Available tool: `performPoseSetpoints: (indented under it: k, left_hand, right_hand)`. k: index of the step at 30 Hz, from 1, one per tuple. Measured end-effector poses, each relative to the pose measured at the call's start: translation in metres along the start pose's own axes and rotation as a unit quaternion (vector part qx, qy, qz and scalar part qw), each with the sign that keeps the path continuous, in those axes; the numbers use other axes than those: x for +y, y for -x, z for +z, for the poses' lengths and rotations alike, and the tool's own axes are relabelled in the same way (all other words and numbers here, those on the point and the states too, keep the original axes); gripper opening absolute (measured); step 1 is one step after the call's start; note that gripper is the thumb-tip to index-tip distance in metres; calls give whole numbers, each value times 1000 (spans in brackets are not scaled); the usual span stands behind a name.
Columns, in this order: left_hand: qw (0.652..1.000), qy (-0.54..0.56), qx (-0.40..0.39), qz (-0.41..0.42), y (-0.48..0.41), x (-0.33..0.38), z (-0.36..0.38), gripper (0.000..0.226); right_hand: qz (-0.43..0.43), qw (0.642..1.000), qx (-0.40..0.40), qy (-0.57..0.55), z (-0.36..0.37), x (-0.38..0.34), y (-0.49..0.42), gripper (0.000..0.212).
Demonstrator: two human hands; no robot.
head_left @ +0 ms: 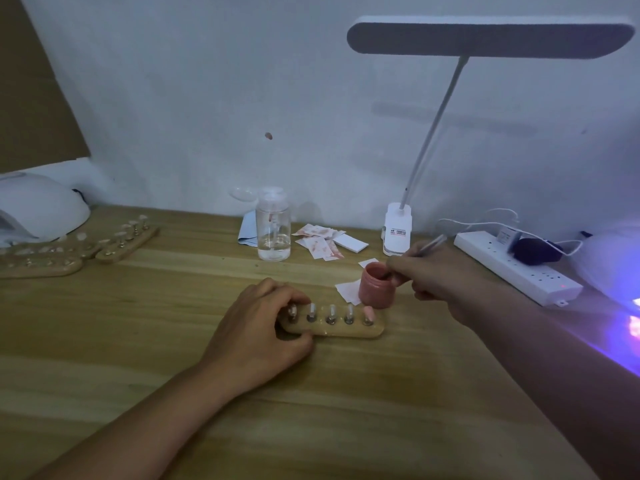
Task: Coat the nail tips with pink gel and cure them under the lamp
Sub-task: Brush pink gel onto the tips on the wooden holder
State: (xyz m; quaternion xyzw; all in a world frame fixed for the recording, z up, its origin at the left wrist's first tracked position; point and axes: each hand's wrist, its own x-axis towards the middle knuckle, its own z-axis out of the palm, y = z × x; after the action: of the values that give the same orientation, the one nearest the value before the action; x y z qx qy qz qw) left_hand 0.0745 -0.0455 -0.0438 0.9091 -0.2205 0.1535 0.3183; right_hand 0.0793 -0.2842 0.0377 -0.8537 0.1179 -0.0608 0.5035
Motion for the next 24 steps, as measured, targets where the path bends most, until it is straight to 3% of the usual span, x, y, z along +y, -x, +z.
performPoseSetpoints:
  k: [3,7,8,10,13,24]
  left_hand:
    - [1000,0,5,7,0,0,-1,40]
    - [1000,2,12,11,0,1,0,41]
    - [1000,3,13,14,0,1,0,40]
    - [1000,5,12,21,0,2,0,40]
    - [999,7,12,32,2,3,0,39]
    - [998,-7,9,56,4,4,0,40]
  right_hand:
    - [4,1000,3,-8,0,3,6,26]
    - [-45,985,147,-84,-6,23,28,11]
    - [-57,978,149,-131,-5,30,38,11]
    - [-85,970,94,-208,1,44,58,14]
    - [-126,970,50,-201,7,59,79,9]
    - [-141,966,7,-215,7,66,81,8]
